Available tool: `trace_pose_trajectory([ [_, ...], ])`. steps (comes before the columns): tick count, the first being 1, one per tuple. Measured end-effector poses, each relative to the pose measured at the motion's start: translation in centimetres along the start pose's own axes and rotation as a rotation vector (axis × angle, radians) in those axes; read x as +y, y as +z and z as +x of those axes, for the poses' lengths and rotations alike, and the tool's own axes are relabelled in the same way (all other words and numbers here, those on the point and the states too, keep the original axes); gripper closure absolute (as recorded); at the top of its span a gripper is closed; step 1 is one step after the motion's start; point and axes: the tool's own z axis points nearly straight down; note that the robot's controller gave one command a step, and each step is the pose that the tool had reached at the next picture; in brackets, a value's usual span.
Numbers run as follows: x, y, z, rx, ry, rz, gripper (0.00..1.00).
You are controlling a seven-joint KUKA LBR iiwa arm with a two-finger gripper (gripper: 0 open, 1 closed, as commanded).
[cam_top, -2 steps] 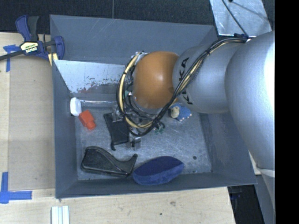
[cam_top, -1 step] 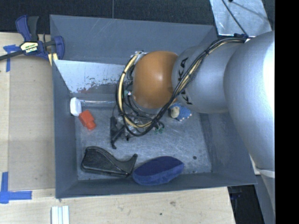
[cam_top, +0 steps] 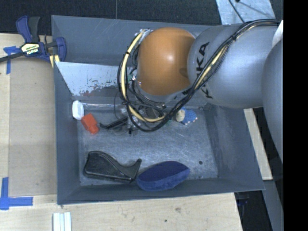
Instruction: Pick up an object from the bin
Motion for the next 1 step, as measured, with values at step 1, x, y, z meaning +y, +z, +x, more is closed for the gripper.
trace_pose_trajectory([
  [1,1.13,-7.06,0.50,0.000,-0.009,0.001,1.00],
])
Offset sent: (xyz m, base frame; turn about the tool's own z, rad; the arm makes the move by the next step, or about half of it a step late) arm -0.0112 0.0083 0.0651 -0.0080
